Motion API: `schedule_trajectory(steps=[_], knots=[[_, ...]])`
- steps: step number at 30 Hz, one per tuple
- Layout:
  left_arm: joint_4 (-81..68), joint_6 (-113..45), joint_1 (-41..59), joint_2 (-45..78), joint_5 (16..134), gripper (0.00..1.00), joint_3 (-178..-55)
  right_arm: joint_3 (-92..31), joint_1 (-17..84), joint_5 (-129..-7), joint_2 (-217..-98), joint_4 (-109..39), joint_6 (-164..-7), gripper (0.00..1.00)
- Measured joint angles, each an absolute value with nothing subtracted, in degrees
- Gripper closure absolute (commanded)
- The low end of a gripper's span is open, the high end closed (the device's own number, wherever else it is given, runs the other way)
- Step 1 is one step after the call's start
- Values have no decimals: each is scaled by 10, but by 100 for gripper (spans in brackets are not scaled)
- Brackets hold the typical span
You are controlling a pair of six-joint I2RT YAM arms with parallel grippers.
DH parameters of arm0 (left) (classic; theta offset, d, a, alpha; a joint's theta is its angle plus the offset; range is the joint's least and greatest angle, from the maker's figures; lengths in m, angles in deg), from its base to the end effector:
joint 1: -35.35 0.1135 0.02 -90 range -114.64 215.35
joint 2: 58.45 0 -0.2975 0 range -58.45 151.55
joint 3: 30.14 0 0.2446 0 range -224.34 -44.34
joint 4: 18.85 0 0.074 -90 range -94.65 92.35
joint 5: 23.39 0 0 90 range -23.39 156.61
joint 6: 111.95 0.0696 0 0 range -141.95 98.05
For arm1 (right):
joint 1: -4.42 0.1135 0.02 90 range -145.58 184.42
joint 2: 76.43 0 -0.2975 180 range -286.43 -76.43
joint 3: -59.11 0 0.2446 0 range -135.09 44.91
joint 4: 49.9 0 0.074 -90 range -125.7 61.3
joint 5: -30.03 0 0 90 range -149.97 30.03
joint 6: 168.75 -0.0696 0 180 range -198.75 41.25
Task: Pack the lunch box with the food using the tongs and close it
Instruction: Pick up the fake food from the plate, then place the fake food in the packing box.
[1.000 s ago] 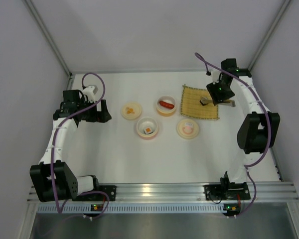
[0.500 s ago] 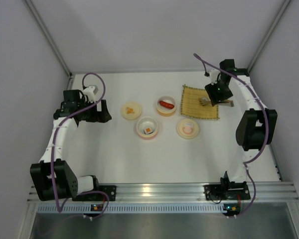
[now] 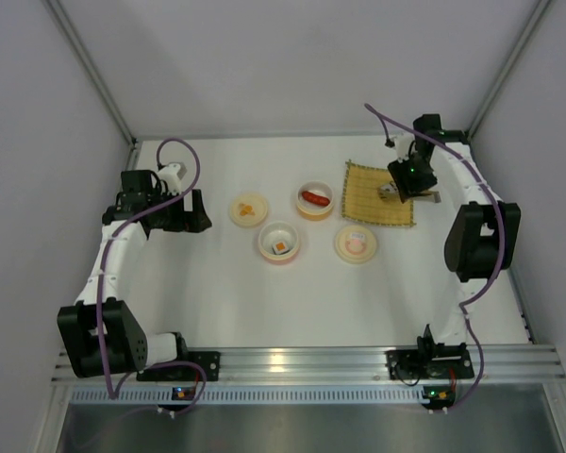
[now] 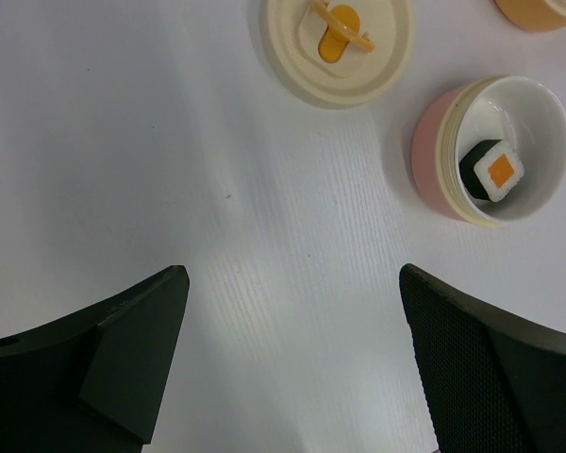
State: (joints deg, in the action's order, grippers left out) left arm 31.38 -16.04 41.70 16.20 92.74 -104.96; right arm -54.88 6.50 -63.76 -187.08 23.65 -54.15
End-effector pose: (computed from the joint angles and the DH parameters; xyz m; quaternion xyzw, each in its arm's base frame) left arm 0.2752 -0.0002 0.2965 0.0737 0.9158 -0.1757 0.3535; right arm 0.4172 0.0198 0.2712 -0.2327 0.9567 -0.0016 0.1748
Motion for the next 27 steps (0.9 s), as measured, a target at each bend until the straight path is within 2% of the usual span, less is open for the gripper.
schedule_trajectory(steps=[8, 14, 17, 22, 27], knots=[[314, -160, 417, 162, 927, 2, -1050, -553, 65, -647, -1871, 238, -539, 85], [314, -161, 417, 162, 929, 2, -1050, -553, 78, -677, -1830, 258, -546, 99], [314, -165, 417, 162, 934, 1, -1050, -552, 123, -682, -1781, 270, -560, 100], [314, -174, 417, 162, 944, 2, -1050, -535, 271, -708, -1707, 267, -602, 100], [314, -174, 417, 156, 946, 2, -1050, -525, 360, -736, -1697, 265, -638, 100]])
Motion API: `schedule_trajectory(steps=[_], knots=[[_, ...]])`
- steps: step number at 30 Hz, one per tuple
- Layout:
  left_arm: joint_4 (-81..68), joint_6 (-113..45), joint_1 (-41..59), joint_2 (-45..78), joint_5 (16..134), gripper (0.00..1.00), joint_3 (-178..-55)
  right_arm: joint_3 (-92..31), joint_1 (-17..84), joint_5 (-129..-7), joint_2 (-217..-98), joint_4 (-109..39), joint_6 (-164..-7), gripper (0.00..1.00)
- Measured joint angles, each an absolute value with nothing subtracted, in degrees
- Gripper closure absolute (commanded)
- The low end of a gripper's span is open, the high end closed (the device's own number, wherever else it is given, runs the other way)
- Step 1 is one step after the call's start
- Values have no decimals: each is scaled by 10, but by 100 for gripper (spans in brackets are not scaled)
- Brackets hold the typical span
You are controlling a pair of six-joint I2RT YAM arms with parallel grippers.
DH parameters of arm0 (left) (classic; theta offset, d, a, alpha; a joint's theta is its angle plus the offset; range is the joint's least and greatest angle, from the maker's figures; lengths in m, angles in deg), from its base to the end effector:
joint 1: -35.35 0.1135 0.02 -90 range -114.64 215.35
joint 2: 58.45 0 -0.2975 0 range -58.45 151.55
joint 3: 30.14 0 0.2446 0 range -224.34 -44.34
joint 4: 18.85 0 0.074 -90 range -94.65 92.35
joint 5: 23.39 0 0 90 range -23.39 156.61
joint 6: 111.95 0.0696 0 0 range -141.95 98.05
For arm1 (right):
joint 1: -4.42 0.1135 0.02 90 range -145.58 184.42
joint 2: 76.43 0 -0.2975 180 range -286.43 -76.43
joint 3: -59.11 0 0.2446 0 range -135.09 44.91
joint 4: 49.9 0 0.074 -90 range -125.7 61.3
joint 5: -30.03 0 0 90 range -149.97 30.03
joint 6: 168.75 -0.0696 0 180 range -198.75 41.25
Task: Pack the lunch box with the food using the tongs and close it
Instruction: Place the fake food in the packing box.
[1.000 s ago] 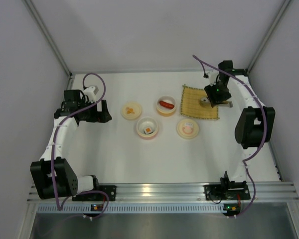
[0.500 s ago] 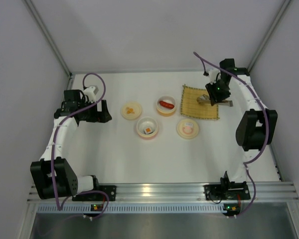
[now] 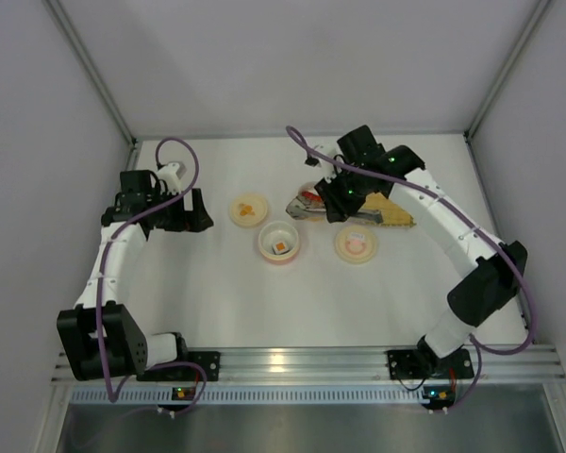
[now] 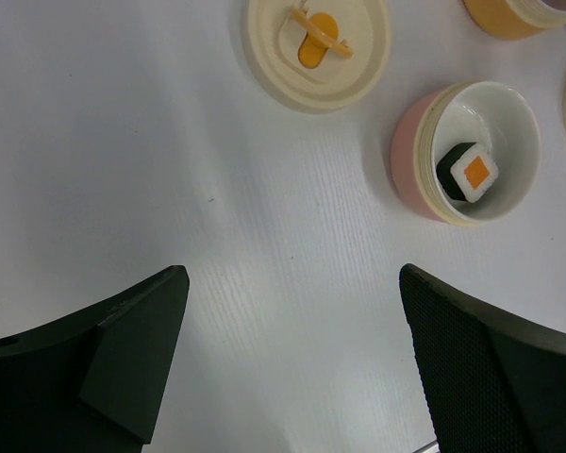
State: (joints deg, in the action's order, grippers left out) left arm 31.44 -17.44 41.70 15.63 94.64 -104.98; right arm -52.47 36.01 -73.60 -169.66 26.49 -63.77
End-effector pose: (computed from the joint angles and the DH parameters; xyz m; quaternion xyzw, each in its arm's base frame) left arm 0.2728 -0.0025 0.2998 0.0691 0.9116 -0.1945 0.3556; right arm 0.2843 0.1941 0.3674 -0.4074 0.8639 0.1524 0.2540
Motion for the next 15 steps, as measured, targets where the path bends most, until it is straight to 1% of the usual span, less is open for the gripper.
schedule_trajectory(steps=[4, 9, 15], knots=[[315, -174, 417, 151, 947, 2, -1050, -523, 400, -727, -1717, 264, -651, 100], [315, -174, 417, 151, 946, 2, -1050, -533, 449, -719, -1774, 265, -656, 100], [314, -174, 417, 151, 946, 2, -1050, -547, 464, -716, -1812, 265, -669, 100]])
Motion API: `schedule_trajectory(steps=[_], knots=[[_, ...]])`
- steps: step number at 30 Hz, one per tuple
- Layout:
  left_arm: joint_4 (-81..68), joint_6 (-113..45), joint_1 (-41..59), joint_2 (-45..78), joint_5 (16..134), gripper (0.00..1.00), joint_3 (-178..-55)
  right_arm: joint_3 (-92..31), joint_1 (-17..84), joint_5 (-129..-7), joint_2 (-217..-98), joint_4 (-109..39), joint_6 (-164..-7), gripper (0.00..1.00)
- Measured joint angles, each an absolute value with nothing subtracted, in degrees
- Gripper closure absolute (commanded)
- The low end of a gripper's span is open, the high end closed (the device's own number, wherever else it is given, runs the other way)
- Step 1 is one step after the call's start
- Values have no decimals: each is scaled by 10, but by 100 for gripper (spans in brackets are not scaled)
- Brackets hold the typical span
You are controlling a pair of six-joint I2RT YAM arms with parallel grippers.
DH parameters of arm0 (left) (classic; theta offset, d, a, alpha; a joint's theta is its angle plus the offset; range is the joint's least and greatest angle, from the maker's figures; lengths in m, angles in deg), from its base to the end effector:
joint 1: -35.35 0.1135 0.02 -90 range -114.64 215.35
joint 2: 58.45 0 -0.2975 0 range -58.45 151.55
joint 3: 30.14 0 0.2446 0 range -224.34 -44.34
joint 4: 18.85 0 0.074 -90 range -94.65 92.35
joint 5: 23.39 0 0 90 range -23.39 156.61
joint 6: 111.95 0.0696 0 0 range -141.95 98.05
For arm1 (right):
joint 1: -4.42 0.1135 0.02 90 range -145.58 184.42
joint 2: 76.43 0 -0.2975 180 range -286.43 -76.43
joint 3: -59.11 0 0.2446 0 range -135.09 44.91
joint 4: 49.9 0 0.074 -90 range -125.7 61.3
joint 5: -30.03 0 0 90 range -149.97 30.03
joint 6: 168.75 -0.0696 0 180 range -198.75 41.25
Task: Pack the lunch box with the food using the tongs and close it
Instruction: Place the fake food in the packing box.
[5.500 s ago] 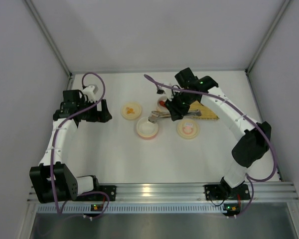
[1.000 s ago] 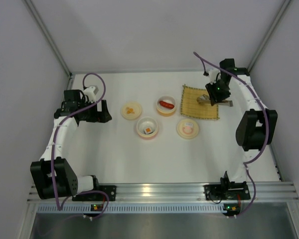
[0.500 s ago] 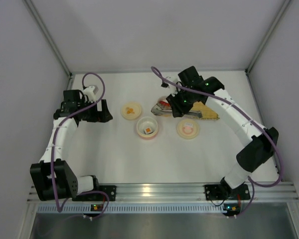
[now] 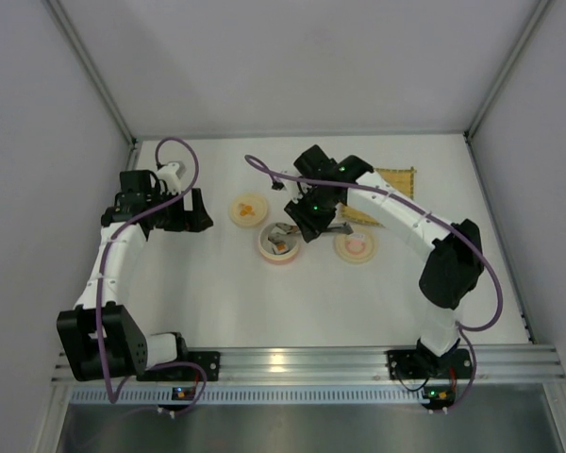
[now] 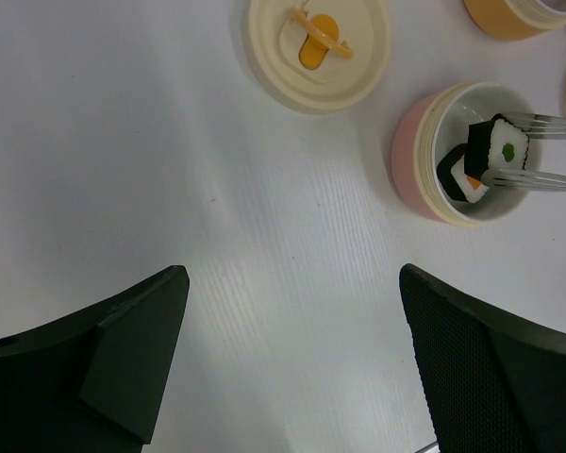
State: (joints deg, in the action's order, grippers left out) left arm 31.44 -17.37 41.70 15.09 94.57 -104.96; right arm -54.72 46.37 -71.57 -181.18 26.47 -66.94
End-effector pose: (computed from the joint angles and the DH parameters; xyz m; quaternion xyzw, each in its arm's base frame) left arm 0.2711 -0.0027 0.3020 0.0705 0.9102 -0.1929 0.3598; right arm 0.2823 0.2726 0.3086 -0.4588 0.8610 0.1466 0.1634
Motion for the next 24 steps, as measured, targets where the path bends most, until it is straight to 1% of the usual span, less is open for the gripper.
schedule_trajectory(steps=[12, 14, 16, 18, 20, 21, 22, 24], knots=[[314, -173, 417, 151, 942, 2, -1041, -565, 489, -686, -1824, 264, -701, 100], [314, -173, 417, 151, 942, 2, -1041, -565, 491, -682, -1828, 264, -704, 96], [314, -173, 417, 151, 942, 1, -1041, -566, 491, -677, -1835, 264, -705, 91], [314, -172, 417, 151, 942, 2, -1041, -568, 491, -674, -1842, 264, -705, 89], [314, -171, 417, 151, 942, 2, -1041, -569, 491, -672, -1846, 264, -707, 84], [314, -171, 417, 151, 942, 2, -1041, -569, 491, -672, -1847, 264, -707, 79], [314, -171, 417, 151, 942, 2, -1041, -570, 491, -672, -1847, 264, -708, 68], [314, -170, 417, 151, 942, 2, -1041, -573, 491, -672, -1848, 264, -709, 58]])
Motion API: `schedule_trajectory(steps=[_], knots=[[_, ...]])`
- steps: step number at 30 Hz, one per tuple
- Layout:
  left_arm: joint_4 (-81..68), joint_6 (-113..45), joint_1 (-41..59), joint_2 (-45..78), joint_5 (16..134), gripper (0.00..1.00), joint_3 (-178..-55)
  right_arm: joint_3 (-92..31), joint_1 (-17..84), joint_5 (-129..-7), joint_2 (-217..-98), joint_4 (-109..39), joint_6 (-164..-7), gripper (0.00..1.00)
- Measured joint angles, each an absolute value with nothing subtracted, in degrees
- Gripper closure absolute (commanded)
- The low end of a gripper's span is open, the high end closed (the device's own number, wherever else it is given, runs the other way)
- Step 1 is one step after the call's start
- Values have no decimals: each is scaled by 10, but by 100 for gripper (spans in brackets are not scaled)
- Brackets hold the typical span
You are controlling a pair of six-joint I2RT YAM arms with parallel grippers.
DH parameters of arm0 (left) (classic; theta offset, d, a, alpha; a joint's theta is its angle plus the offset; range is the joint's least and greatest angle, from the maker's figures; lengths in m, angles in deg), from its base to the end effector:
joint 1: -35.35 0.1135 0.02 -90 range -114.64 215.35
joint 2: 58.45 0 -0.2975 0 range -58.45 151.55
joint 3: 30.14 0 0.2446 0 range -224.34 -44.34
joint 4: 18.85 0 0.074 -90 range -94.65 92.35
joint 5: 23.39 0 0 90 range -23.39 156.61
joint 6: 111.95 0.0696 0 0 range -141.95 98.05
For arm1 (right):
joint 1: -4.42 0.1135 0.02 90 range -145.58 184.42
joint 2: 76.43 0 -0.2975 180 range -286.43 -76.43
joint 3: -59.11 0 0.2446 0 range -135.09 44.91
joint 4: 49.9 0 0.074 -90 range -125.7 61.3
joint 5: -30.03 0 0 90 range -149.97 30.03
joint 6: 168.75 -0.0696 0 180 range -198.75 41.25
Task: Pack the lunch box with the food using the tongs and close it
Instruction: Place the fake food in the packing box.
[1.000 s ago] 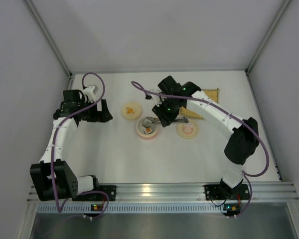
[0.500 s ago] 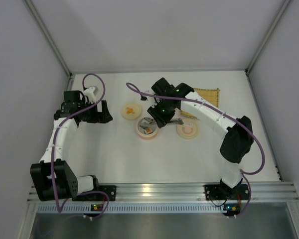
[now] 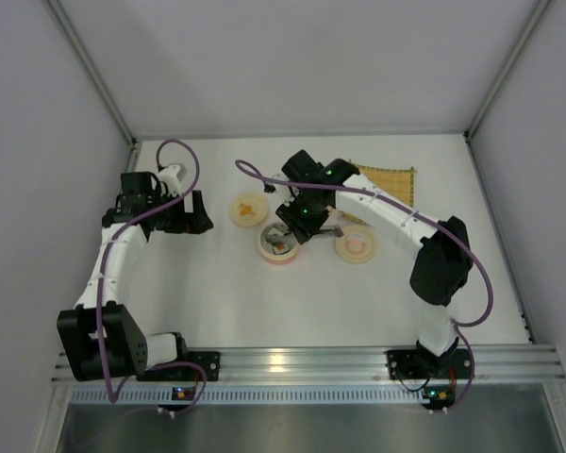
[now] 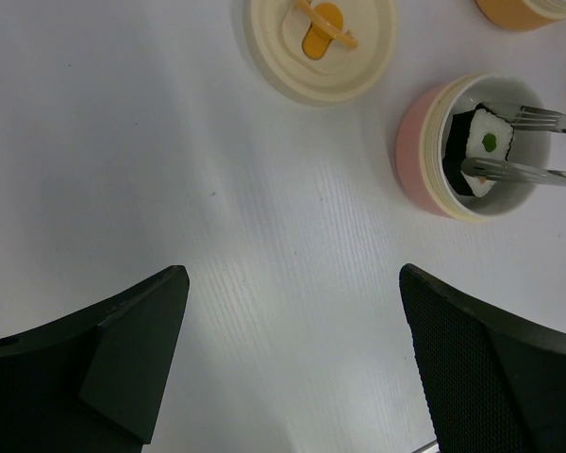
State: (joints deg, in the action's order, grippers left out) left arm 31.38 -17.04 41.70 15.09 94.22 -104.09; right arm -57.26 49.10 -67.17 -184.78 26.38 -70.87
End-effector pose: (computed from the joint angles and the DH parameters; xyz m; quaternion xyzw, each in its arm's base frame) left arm 0.2698 -0.0024 0.2969 0.0705 0.9130 -0.1903 0.3539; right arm 0.2846 0.2937 0.2971 -0.4446 0.8736 0.1179 0.1591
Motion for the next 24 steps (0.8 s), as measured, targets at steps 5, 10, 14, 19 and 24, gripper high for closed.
schedule_trajectory(steps=[5, 10, 14, 19, 24], knots=[[314, -168, 418, 151, 942, 1, -1041, -575, 491, -672, -1848, 264, -709, 50], [314, -164, 419, 150, 942, 2, -1041, -575, 491, -672, -1841, 264, -708, 47], [314, -162, 419, 150, 942, 2, -1041, -575, 489, -673, -1816, 265, -704, 50], [315, -162, 419, 149, 941, 2, -1041, -575, 447, -692, -1764, 265, -702, 50], [318, -158, 419, 148, 934, 2, -1042, -575, 315, -718, -1715, 263, -695, 50]])
